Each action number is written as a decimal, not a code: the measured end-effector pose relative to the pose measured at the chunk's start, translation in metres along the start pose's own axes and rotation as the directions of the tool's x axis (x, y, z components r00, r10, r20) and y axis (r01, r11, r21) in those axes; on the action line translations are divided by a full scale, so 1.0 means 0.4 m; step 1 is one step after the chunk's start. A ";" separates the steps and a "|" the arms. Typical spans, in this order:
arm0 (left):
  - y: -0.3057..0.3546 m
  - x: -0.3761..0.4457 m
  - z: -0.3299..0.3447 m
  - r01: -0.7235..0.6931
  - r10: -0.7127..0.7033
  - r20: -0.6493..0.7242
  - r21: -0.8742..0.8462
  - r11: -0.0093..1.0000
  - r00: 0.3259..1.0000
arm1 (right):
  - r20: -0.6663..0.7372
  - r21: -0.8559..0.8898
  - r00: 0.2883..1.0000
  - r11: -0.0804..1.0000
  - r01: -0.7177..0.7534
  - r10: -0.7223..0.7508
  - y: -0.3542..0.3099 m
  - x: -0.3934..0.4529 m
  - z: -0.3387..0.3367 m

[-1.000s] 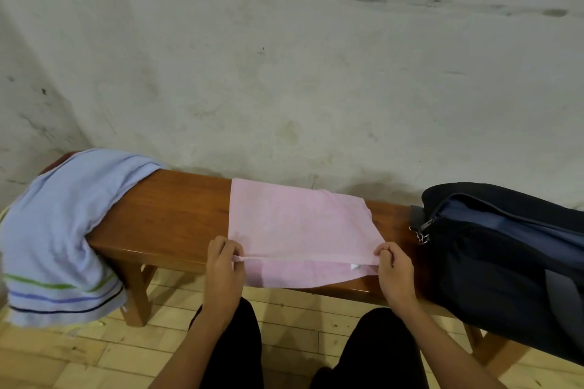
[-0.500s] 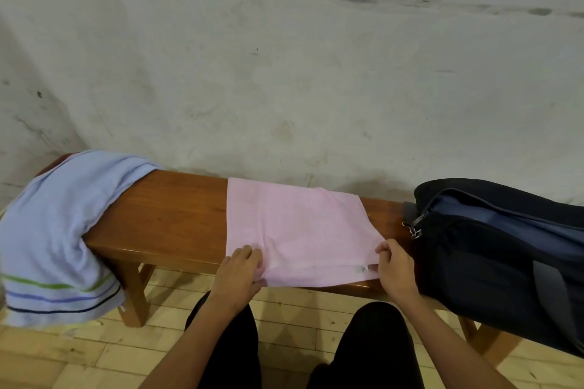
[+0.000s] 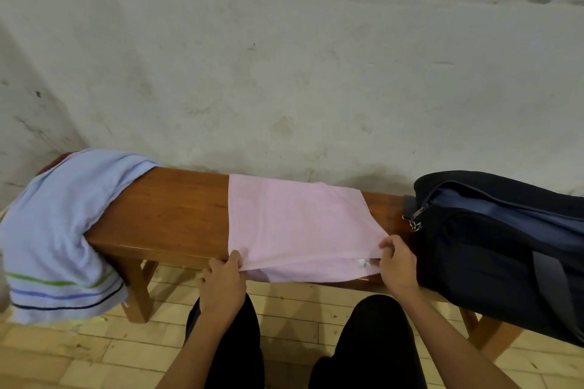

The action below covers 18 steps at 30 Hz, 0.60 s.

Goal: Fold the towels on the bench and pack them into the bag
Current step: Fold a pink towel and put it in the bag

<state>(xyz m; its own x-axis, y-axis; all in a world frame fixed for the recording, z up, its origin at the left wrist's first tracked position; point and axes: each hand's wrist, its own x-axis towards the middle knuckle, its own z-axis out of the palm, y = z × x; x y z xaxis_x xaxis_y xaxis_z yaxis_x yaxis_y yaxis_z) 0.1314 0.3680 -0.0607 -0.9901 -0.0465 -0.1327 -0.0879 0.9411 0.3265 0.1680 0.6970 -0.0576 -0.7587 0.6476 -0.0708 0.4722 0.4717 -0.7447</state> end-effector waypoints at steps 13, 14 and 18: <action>0.000 0.007 -0.070 -0.080 0.092 -0.029 -0.787 0.612 0.995 | 0.062 -0.030 0.998 0.999 0.022 -0.020 0.008 -0.013 -0.001; 0.000 0.006 -0.079 -0.080 0.085 -0.038 -0.816 0.572 0.996 | 0.074 -0.034 0.997 0.999 0.027 -0.024 0.012 -0.012 -0.003; -0.013 0.000 -0.096 -0.033 0.064 -0.001 -0.862 0.505 0.998 | 0.109 -0.046 0.994 0.999 0.013 -0.008 0.002 -0.032 -0.023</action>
<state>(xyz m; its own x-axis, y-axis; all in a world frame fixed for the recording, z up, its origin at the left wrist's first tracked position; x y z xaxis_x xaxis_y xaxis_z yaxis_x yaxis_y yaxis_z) 0.1278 0.3503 -0.0265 -0.9937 0.0132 -0.1112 -0.1068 0.1884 0.9763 0.1820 0.6946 -0.0512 -0.8065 0.5751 -0.1369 0.4825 0.5066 -0.7145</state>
